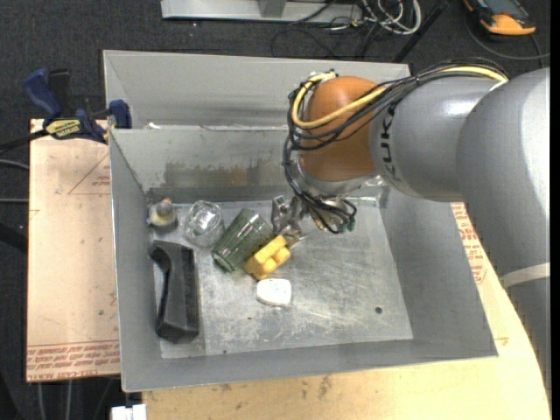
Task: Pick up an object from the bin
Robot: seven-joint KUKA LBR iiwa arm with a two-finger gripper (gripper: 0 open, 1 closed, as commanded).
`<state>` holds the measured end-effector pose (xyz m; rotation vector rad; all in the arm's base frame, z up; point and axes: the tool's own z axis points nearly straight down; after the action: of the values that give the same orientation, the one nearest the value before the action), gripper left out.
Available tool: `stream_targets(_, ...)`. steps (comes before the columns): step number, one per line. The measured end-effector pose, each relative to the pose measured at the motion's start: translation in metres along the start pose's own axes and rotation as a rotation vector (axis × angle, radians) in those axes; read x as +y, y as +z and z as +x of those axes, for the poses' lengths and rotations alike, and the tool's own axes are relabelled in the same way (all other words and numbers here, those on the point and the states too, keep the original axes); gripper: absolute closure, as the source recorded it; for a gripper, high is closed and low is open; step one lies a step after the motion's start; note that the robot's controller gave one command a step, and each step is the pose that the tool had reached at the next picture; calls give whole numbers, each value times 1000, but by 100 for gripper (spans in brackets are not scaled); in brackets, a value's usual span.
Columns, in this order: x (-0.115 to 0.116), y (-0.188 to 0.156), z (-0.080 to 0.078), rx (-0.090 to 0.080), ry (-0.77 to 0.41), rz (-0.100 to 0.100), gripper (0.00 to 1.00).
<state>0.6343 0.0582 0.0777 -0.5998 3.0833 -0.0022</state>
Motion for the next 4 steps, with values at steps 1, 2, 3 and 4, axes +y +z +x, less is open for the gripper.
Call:
stream_targets(1, 10, -1, -7, 0, -109, 7, 100)
stream_targets(2, 33, -2, -18, -8, -459, 10, 100)
stream_targets(3, 24, -3, -16, -19, -460, -5, 100)
stream_targets(4, 44, -11, -30, -2, -257, 4, 100)
